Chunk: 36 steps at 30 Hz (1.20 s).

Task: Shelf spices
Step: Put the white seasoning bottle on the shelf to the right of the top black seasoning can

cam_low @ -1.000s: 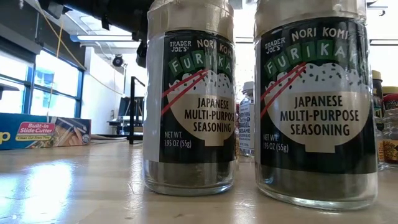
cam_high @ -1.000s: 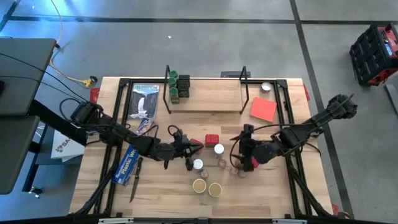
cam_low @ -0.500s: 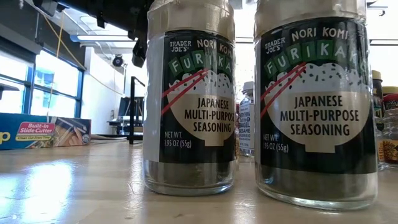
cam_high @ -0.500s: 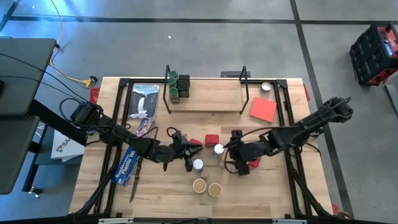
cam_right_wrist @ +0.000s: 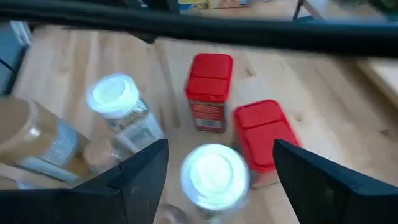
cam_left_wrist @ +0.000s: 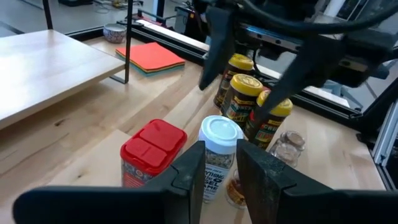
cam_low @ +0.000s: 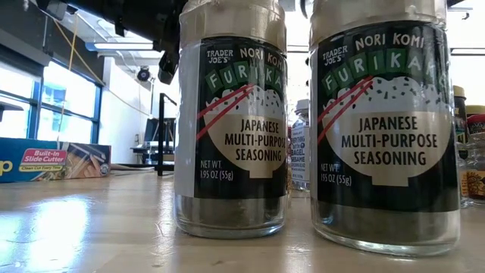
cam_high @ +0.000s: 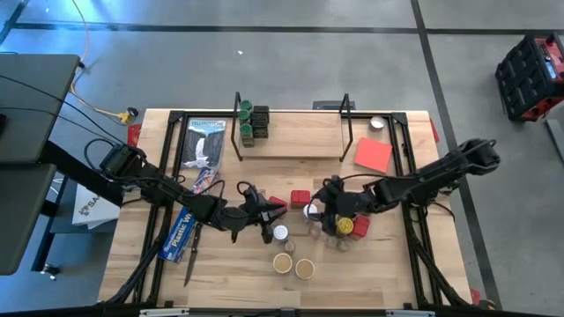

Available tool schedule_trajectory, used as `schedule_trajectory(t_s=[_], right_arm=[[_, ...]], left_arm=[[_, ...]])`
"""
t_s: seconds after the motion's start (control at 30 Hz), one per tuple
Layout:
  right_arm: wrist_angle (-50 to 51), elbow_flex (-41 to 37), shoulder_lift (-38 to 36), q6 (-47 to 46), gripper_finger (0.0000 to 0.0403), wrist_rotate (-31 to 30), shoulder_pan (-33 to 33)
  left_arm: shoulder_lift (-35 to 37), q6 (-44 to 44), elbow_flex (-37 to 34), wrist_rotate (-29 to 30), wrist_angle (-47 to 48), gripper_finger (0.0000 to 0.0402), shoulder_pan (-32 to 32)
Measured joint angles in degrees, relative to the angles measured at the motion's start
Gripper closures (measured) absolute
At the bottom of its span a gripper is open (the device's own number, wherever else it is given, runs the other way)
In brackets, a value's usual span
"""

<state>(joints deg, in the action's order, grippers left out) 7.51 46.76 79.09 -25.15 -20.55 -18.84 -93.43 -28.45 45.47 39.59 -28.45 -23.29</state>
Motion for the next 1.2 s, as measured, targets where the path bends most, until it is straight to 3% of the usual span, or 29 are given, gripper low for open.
schedule_trajectory(t_s=[0.43, 0.9, 1.03, 1.2], right_arm=[[-1.51, 0.00, 6.50, -17.86, 0.0119, -1.96, -1.28], [7.13, 8.69, 17.20, -14.74, 0.0121, -4.58, -1.41], [12.04, 10.74, 16.94, -13.42, 0.0144, -6.68, -1.58], [16.71, 12.22, 16.80, -12.42, 0.0209, -6.77, -1.55]], left_arm=[[0.00, -0.42, 0.00, 0.70, -0.02, 0.0314, 1.36], [0.00, -0.46, 0.00, 0.94, -0.09, 0.0314, 2.03], [0.00, -0.44, 0.00, 0.94, -0.07, 0.0314, 2.03], [0.00, -0.42, 0.00, 0.93, 0.26, 0.0314, 2.03]])
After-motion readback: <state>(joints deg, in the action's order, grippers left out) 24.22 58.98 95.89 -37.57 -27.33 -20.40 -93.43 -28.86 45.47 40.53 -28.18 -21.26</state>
